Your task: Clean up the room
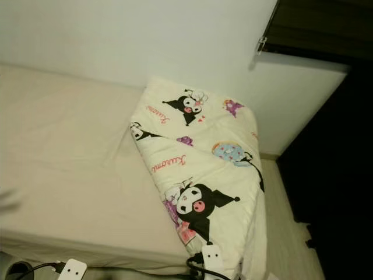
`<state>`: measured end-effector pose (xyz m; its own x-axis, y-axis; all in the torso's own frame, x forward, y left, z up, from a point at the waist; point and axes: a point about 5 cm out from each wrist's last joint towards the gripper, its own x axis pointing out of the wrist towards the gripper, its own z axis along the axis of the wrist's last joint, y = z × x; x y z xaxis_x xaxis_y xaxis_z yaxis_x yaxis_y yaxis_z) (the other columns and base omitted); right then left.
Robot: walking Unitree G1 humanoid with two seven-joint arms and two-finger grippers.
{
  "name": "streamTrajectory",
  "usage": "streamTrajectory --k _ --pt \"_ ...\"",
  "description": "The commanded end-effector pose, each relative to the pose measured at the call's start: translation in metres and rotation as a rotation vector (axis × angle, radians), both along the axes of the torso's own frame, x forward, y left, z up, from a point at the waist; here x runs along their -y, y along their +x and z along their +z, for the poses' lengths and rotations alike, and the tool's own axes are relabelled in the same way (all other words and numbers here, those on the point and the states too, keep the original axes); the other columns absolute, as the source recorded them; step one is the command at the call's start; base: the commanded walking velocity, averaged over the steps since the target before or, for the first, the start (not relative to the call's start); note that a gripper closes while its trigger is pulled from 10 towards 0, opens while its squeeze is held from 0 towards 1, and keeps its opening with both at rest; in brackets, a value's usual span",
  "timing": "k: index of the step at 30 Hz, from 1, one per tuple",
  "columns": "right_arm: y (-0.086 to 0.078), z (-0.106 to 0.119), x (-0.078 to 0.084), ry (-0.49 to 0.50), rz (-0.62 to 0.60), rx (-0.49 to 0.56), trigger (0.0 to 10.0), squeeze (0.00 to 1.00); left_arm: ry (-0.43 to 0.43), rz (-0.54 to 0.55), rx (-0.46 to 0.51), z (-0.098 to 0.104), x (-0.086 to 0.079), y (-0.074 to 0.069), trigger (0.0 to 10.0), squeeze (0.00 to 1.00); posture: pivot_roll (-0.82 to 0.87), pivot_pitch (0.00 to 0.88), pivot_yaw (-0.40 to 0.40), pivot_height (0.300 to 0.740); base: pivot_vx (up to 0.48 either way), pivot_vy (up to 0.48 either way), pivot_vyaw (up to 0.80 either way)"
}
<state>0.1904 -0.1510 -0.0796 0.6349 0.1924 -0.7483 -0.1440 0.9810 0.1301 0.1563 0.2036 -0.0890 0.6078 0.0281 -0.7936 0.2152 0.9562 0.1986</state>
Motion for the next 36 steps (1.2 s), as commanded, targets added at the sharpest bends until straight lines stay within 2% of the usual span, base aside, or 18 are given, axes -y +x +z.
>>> streamTrajectory --k 1,10,31,36 --pt "-0.005 -0.003 0.005 -0.007 -0.011 -0.020 10.0 0.00 -0.006 -0.001 -0.059 -0.007 0.003 -0.015 10.0 0.00 0.16 0.004 -0.041 0.740 0.000 0.000 0.00" --pt "-0.005 -0.003 0.004 -0.007 -0.010 -0.021 10.0 0.00 -0.002 0.007 -0.078 -0.009 0.003 -0.019 10.0 0.00 0.16 0.007 -0.041 0.740 0.000 0.000 0.00" --pt "0.001 0.001 0.007 0.005 -0.036 0.003 10.0 0.00 0.005 0.011 -0.084 -0.009 0.003 -0.019 10.0 0.00 0.16 0.006 -0.043 0.740 0.000 0.000 0.00" --pt "0.017 0.013 0.013 0.063 -0.108 0.119 10.0 0.00 0.022 0.042 0.017 -0.001 -0.007 -0.008 10.0 0.00 0.15 0.005 -0.039 0.740 0.000 0.000 0.00"
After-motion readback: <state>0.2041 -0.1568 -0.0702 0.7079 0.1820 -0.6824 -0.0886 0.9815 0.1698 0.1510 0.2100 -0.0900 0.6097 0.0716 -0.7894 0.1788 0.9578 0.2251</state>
